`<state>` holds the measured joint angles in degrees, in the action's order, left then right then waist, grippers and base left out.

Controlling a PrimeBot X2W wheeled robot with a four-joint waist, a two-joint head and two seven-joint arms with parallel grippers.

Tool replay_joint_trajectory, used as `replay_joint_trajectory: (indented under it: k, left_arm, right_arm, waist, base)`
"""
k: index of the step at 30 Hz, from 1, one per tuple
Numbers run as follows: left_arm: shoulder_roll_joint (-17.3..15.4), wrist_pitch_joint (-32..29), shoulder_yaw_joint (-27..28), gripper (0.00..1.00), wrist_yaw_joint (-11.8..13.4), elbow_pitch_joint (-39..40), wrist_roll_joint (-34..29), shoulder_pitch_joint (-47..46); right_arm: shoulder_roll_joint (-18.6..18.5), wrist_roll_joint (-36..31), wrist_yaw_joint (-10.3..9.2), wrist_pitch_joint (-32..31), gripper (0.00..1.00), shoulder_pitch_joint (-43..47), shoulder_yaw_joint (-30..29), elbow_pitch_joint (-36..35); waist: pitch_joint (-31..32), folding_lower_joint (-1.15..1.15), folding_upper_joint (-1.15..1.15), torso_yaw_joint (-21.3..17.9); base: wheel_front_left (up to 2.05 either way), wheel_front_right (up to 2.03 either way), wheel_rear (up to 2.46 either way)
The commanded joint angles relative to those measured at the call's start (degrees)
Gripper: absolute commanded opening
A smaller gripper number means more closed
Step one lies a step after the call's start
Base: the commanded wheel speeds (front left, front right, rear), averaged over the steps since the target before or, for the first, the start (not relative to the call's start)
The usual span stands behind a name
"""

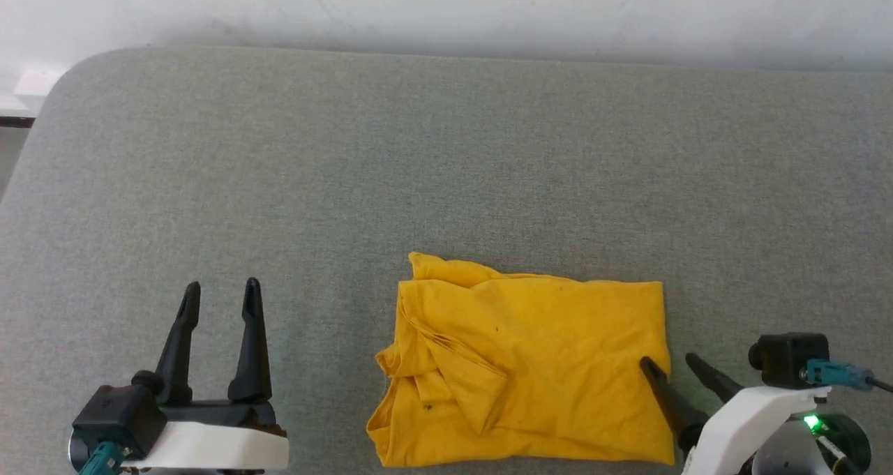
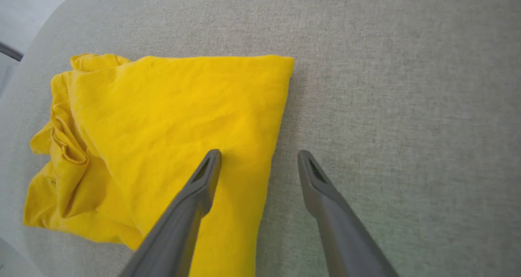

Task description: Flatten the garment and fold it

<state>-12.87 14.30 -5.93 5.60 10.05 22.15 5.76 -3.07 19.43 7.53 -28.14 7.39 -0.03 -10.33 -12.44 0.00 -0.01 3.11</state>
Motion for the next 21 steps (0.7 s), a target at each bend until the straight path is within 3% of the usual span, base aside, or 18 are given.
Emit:
replay_joint_trajectory:
  k: [1,11,14,21]
  left_arm:
    - [-0.5,-0.1,-0.1,1.00,0.0,0.3,-0.3,0.0]
    - [-0.7,-0.5,-0.7,1.00,0.2,0.2,-0.3,0.0]
    - [-0.8,-0.6,-0.8,1.00,0.3,0.3,-0.3,-0.2]
    - [-1.0,-0.5,-0.6,1.00,0.9,0.9,-0.4,-0.4]
  right_arm:
    - [0.2,1.1,-0.04,0.2,1.00,0.5,0.1,0.6]
    - [0.2,3.3,-0.04,-0.8,1.00,-0.8,1.6,8.6]
    - [0.2,5.2,-0.04,0.4,0.00,-2.0,2.5,10.7]
    - [0.2,6.0,-0.04,6.0,0.00,-6.7,0.7,13.7]
  waist:
    - [0.1,0.00,0.01,0.6]
    - [0.4,0.00,0.01,2.9]
    - [0.3,0.00,0.01,3.0]
    - [0.3,0.00,0.01,1.5]
  base:
    - [0.00,0.00,0.00]
    - [0.00,0.00,0.00]
    - [0.00,0.00,0.00]
    - [0.00,0.00,0.00]
